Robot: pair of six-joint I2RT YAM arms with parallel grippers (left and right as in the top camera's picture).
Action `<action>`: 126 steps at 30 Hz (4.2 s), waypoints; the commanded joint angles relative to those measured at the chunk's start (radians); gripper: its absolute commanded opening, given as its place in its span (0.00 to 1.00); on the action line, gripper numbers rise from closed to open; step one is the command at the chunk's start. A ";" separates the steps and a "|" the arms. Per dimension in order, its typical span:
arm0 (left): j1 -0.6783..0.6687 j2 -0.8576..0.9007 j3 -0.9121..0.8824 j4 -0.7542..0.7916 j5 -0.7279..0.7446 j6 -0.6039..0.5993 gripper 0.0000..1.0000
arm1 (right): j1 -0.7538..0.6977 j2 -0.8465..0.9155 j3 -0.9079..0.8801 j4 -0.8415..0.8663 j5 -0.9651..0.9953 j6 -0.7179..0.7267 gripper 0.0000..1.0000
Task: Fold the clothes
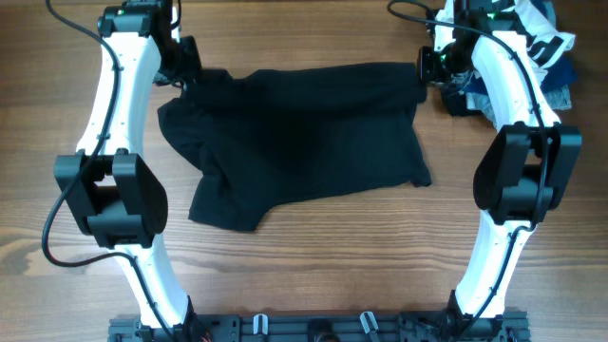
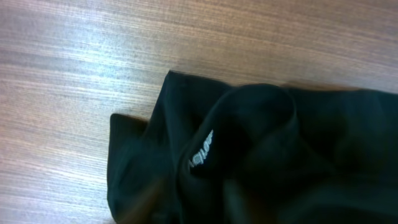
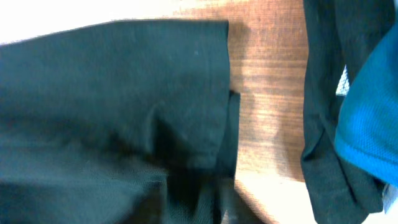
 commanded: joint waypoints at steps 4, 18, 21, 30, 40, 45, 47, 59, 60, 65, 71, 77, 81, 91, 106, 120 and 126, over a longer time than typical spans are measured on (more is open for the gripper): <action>0.002 0.010 -0.029 -0.022 -0.003 -0.002 0.73 | -0.003 -0.006 -0.002 -0.031 0.002 0.001 0.56; 0.014 -0.310 0.010 -0.154 -0.003 -0.055 0.94 | -0.011 -0.379 0.003 -0.186 -0.059 0.006 0.64; 0.014 -0.375 0.010 -0.237 -0.003 -0.096 0.95 | -0.011 -0.468 0.003 -0.266 -0.038 0.033 0.66; 0.014 -0.460 0.010 -0.454 -0.040 -0.196 0.97 | -0.011 -0.612 0.002 -0.447 0.006 0.082 0.66; -0.108 -0.618 -0.226 -0.497 -0.089 -0.405 0.98 | -0.008 -0.704 -0.022 -0.531 0.005 0.092 0.66; -0.230 -0.790 -0.592 -0.281 -0.087 -0.543 1.00 | -0.008 -0.774 -0.141 -0.493 0.005 0.109 0.66; -0.262 -0.838 -0.715 -0.206 -0.081 -0.575 1.00 | -0.007 -0.798 -0.203 -0.466 0.005 0.110 0.66; -0.282 -0.876 -1.085 0.050 -0.082 -0.642 1.00 | 0.035 -0.860 -0.610 -0.228 0.005 0.186 0.67; -0.281 -0.876 -1.104 0.074 -0.082 -0.643 1.00 | 0.035 -0.860 -0.632 -0.212 0.005 0.188 0.67; -0.274 -0.874 -1.187 0.196 -0.082 -0.642 1.00 | 0.035 -0.860 -0.691 -0.170 0.005 0.195 0.67; -0.219 -0.874 -1.282 0.235 -0.133 -0.642 0.99 | 0.035 -0.860 -0.698 -0.166 0.005 0.195 0.67; -0.101 -0.874 -1.384 0.399 -0.088 -0.500 0.97 | 0.035 -0.860 -0.698 -0.158 0.005 0.194 0.67; -0.057 -0.867 -1.406 0.520 -0.054 -0.366 0.92 | 0.035 -0.860 -0.698 -0.149 0.005 0.194 0.67; -0.047 -0.723 -1.407 0.549 0.005 -0.361 0.80 | 0.035 -0.859 -0.699 -0.123 0.011 0.191 0.67; -0.042 -0.627 -1.347 0.477 0.085 -0.410 0.04 | 0.035 -0.852 -0.784 -0.098 0.017 0.248 0.61; -0.007 -0.879 -1.133 0.179 0.080 -0.409 0.04 | 0.035 -0.805 -1.072 0.171 0.024 0.346 0.54; 0.051 -0.984 -1.125 0.180 0.057 -0.405 0.04 | 0.035 -0.730 -1.147 0.285 0.023 0.372 0.54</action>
